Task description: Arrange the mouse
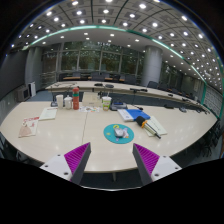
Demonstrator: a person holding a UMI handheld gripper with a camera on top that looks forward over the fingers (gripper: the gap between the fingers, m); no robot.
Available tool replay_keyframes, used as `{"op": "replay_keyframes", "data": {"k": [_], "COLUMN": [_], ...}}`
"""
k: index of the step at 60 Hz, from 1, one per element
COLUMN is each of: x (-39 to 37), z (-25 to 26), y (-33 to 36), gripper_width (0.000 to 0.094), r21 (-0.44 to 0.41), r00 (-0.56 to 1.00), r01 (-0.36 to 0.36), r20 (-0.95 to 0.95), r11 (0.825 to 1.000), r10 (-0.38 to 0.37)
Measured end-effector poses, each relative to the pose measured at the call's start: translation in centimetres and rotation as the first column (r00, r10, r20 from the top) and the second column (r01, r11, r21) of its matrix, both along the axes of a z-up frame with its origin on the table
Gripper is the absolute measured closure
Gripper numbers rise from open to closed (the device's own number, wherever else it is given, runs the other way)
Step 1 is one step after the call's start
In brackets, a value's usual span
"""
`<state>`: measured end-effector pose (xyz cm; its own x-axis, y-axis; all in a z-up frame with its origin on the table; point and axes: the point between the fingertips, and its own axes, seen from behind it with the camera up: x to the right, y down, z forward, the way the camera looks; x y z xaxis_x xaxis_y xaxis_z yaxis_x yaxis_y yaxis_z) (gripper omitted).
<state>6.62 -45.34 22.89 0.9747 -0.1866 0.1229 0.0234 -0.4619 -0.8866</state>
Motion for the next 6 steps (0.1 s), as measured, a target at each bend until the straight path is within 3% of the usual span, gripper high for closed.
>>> {"op": "replay_keyframes", "data": {"k": [6], "x": [-0.41], "z": [0.63], "y": [-0.6], "gripper_width": [0.008], "r21": [0.003], "r00": [1.0], "r01": [-0.01], "r20": [0.013], "r11": [1.0], "r10": [0.01]}}
